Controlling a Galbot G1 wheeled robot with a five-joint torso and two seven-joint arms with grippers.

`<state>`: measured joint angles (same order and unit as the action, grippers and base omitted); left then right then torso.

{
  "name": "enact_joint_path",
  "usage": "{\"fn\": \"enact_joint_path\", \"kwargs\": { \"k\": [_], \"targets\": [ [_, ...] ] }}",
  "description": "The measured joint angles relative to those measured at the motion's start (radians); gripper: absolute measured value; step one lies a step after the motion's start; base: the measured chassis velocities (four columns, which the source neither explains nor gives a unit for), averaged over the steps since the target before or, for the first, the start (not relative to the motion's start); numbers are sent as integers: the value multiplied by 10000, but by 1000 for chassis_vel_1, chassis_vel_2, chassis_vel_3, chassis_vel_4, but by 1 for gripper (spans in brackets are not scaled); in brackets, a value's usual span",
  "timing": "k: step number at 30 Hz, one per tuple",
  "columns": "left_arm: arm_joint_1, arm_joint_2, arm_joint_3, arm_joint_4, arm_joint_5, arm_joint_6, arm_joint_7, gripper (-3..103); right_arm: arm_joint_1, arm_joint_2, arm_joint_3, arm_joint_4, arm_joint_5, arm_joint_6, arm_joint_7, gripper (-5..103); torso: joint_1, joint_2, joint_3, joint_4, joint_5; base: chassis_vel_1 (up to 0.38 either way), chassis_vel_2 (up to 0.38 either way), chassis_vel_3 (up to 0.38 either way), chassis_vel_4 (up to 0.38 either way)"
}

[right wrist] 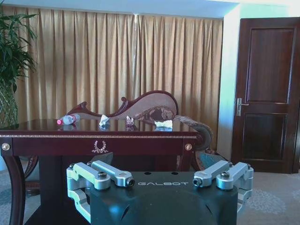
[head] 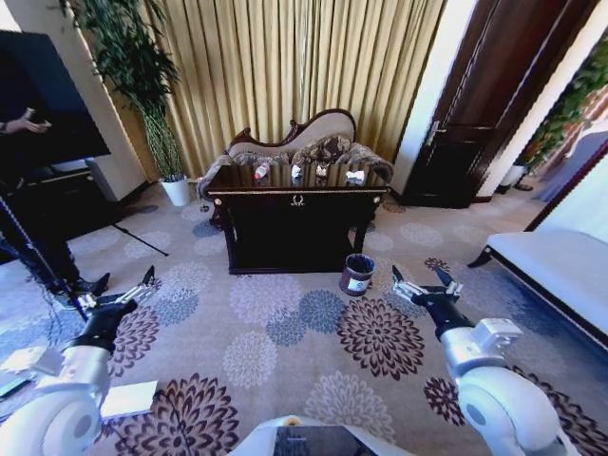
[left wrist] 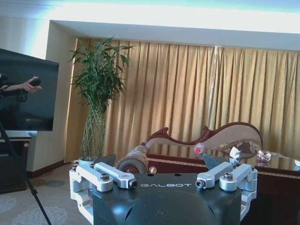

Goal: Move to the front of the table and place the trash on the table into the trash bin.

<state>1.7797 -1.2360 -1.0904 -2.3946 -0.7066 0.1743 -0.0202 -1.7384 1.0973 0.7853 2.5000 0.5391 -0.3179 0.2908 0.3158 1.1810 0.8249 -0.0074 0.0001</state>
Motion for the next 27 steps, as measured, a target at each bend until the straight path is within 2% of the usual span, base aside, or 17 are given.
{"fn": "enact_joint_path", "kwargs": {
  "k": [11,14,17,19,27],
  "targets": [
    [12,-14,-110,-86,-94,105,69,100,52,28,37,0,15,-51,80,100,-1,1,-1,0,0,0,0,0,0],
    [1,5,-228,-197,-209,261,71,100,61,8,75,0,25,-158,225,100,-2,1,-1,0,-3,0,0,0,0],
    [-39,78,-579,-516,-529,811,52,100,104,-1,175,0,21,-376,321,100,-1,1,-1,-1,0,0,0,0,0],
    [-54,91,-629,-544,-569,883,43,100,117,-1,182,0,27,-404,321,100,-1,1,-1,-1,0,0,0,0,0],
    [-300,189,-766,-515,-792,1012,20,100,622,-251,89,0,964,-705,270,100,-2,1,-1,2,-1,0,0,0,0]
  ]
}}
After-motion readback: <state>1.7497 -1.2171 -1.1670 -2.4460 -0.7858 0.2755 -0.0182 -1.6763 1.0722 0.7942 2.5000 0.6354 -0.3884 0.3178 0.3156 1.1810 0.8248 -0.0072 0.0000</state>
